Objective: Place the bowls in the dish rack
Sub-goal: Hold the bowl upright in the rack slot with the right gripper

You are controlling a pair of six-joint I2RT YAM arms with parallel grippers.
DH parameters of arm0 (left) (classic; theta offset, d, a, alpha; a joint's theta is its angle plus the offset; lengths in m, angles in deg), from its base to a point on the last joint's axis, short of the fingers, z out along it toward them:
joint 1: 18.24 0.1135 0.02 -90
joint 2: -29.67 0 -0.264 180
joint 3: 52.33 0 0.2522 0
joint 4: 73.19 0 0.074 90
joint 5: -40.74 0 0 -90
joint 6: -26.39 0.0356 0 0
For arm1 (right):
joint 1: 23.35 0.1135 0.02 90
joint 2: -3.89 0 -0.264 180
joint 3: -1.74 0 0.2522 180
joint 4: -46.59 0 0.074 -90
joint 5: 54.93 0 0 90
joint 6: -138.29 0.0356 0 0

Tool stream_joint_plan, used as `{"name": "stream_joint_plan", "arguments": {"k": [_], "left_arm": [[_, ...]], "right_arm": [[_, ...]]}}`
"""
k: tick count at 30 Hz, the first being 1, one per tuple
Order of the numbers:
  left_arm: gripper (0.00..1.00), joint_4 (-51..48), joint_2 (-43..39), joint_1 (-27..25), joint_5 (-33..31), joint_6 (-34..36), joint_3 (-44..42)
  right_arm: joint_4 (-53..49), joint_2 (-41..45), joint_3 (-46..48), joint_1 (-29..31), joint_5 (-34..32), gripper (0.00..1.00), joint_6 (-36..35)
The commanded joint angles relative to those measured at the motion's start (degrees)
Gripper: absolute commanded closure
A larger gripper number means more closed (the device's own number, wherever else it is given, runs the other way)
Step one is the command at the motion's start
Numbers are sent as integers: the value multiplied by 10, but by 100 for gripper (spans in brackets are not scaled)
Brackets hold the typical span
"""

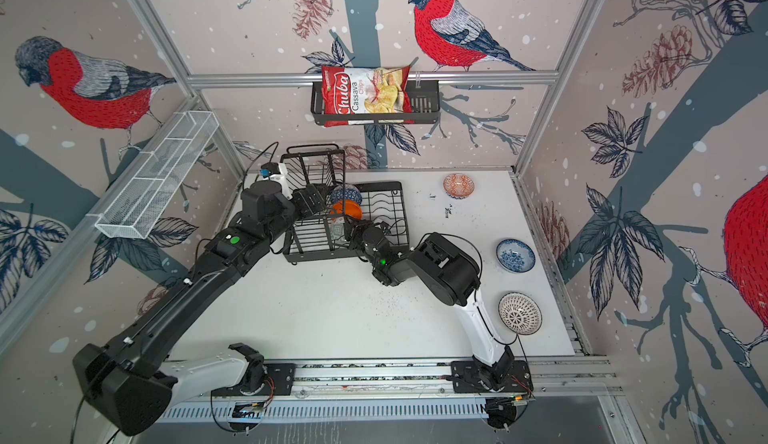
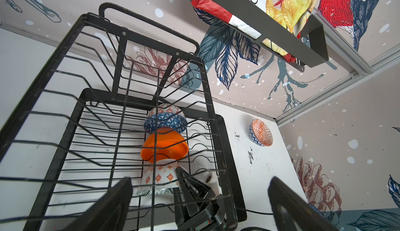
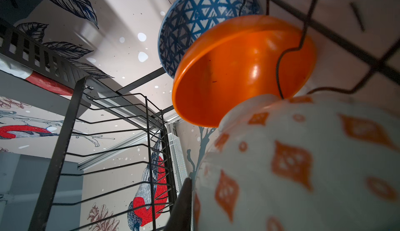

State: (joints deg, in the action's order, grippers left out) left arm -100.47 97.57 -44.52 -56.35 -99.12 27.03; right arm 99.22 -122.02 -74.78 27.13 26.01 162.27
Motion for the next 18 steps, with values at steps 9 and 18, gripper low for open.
{"name": "stream_joint_plan", "arguments": {"k": [9, 18], "left_arm": [[2, -34, 3, -2, 13, -6, -3], [2, -34, 2, -1, 13, -6, -3]], "right_arm": [[-27, 6, 4, 2, 28, 84, -6], [-32, 5, 2, 1, 36, 82, -4]]}}
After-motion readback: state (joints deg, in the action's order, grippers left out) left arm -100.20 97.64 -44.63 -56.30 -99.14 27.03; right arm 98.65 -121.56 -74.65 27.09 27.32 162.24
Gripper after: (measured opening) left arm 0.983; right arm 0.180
